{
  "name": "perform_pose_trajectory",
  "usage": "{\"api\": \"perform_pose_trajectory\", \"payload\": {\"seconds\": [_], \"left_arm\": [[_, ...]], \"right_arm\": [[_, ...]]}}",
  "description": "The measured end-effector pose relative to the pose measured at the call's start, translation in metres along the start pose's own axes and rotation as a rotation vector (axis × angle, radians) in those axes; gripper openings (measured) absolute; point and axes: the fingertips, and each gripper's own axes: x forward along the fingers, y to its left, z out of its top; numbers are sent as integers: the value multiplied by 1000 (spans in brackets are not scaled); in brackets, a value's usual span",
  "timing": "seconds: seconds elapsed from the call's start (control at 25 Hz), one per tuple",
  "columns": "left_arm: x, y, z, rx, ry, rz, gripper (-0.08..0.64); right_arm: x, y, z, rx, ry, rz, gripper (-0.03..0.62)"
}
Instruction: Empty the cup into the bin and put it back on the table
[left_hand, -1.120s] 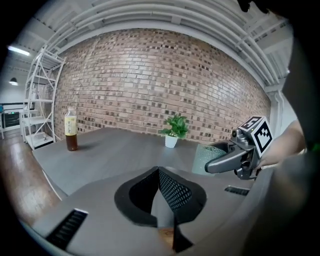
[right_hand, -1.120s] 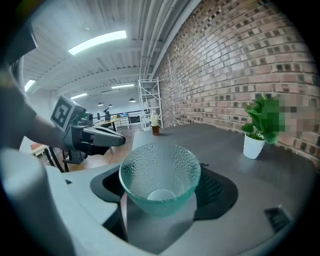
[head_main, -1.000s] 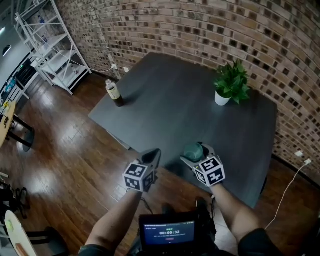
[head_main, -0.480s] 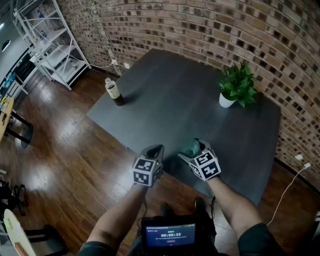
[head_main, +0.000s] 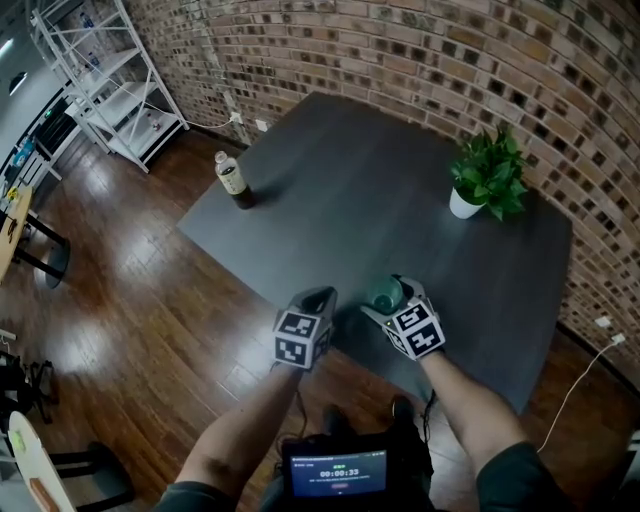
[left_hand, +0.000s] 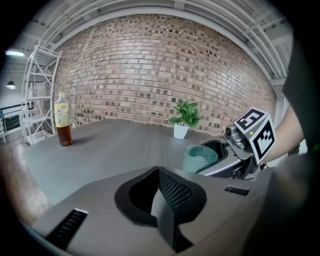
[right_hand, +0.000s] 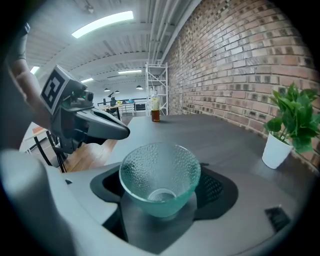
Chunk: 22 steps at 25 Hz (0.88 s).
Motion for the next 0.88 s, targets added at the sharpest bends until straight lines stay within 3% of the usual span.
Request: {"api": "perform_pose_trajectory", "payload": {"seconds": [0.32, 0.56, 0.64, 0.88], "left_arm": [[4, -11, -2, -50, -3, -19, -8], [0, -12, 2, -43, -8, -11, -8], [-4, -8, -1, -56, -10, 5, -8], [-19, -3, 0, -74, -28, 20, -6]], "right_arm": [[6, 2, -6, 28, -16, 12, 400], [8, 0, -7, 42, -17, 20, 408], [7, -1, -10, 44, -10, 23, 471], [-6, 2, -1, 58, -59, 16, 471]]}}
